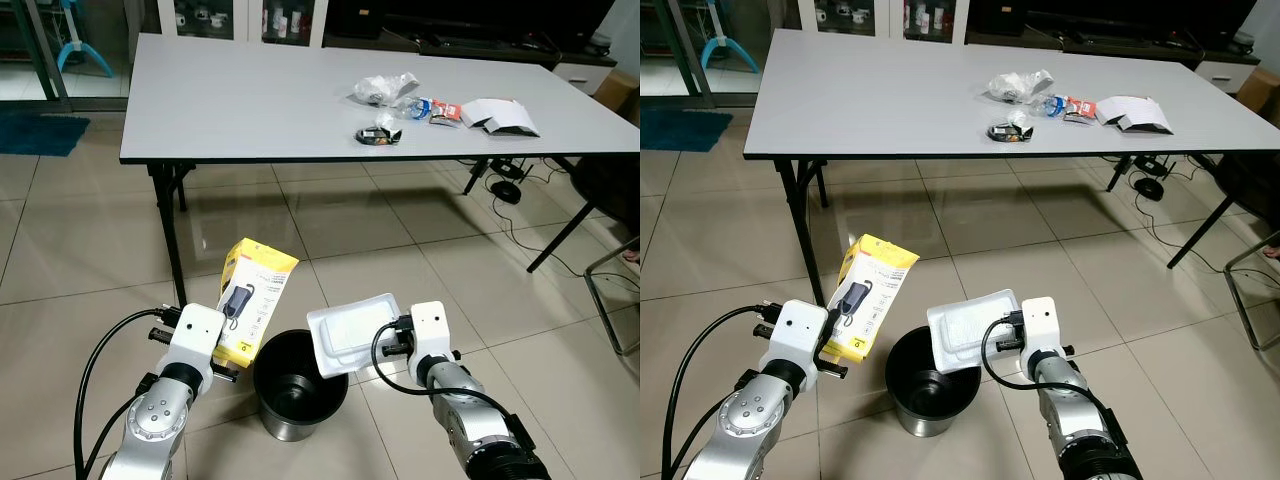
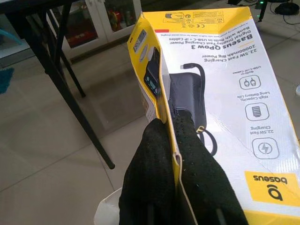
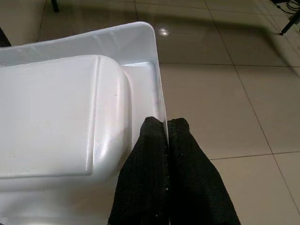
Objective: Picking trash to rubbish bin
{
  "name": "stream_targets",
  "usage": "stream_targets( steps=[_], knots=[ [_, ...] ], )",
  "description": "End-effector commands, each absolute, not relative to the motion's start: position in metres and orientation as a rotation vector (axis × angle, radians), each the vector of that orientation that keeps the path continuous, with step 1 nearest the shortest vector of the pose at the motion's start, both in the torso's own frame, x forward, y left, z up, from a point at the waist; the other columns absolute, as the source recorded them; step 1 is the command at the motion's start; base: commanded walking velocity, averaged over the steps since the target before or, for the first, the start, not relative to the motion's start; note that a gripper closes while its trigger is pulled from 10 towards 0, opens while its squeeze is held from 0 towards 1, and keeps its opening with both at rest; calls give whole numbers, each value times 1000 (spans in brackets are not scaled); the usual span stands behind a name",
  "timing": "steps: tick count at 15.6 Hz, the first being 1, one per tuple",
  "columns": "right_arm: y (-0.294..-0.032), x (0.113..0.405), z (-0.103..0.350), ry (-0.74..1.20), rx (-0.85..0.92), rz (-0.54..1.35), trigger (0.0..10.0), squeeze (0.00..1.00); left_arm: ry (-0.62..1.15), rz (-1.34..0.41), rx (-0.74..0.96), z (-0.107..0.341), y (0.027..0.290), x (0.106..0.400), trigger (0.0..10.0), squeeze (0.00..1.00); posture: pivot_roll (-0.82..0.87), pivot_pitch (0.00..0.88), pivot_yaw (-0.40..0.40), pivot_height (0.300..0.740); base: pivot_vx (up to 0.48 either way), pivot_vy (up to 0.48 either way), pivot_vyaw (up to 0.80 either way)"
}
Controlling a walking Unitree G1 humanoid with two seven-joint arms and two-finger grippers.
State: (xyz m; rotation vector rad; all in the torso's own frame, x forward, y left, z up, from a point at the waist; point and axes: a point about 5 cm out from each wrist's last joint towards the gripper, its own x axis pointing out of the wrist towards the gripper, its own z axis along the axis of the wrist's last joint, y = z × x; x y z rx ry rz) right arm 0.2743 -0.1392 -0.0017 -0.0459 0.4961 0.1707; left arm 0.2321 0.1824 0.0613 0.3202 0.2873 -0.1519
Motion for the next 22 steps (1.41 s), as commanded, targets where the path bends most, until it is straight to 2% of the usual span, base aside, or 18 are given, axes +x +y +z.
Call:
stream_targets(
  steps=[1,22],
  knots=[
    [-142,277,2,484,-58,167,10000,0,272,-168,321,63,179,236,10000,0,73,8,-134,740,341,0,0],
    [-140,275,0,500,-66,169,10000,0,275,-186,324,62,177,238,10000,0,75,11,-132,740,343,0,0]
  ],
)
